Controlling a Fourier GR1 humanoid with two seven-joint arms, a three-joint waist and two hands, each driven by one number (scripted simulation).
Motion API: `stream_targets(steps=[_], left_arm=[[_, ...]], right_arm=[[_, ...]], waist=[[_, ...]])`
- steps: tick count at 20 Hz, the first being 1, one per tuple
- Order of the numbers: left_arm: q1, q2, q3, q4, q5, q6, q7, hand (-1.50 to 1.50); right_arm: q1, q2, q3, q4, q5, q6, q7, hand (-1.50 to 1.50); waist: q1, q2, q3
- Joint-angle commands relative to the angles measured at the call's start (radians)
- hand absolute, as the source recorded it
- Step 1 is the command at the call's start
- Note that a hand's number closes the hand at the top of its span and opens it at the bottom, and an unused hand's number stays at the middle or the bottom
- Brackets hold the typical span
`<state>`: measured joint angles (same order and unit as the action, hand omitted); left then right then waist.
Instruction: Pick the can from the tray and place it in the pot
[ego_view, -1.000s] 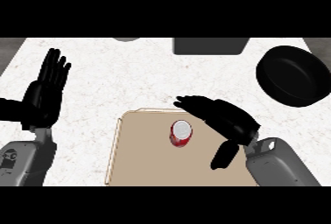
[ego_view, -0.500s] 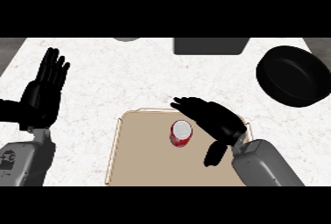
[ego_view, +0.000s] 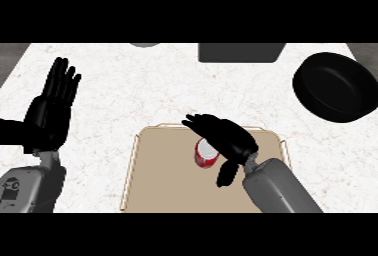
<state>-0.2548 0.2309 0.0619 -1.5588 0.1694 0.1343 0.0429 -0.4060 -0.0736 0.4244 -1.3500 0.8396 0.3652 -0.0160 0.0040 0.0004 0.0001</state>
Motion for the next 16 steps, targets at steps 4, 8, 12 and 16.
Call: stream_targets(steps=[4,8,12,16], left_arm=[[0.003,0.02,0.045,-0.008,0.006,-0.048,0.036,0.0],[-0.055,-0.005,0.04,0.076,-0.008,-0.036,-0.027,0.0],[-0.016,-0.042,0.013,0.028,-0.037,-0.008,-0.01,0.0],[-0.007,-0.026,0.031,0.013,-0.028,-0.041,-0.001,0.0]], right_arm=[[-0.004,0.047,-0.03,0.097,0.045,-0.032,-0.09,-1.5],[-0.049,0.06,0.055,0.18,0.096,-0.117,-0.22,1.5],[-0.005,0.072,0.146,0.055,0.072,-0.124,-0.131,1.5],[-0.014,0.073,0.133,0.106,0.106,-0.159,-0.148,1.5]], waist=[[-0.001,0.0,0.0],[0.0,0.003,0.0],[-0.001,-0.001,0.0],[0.0,-0.001,0.0]])
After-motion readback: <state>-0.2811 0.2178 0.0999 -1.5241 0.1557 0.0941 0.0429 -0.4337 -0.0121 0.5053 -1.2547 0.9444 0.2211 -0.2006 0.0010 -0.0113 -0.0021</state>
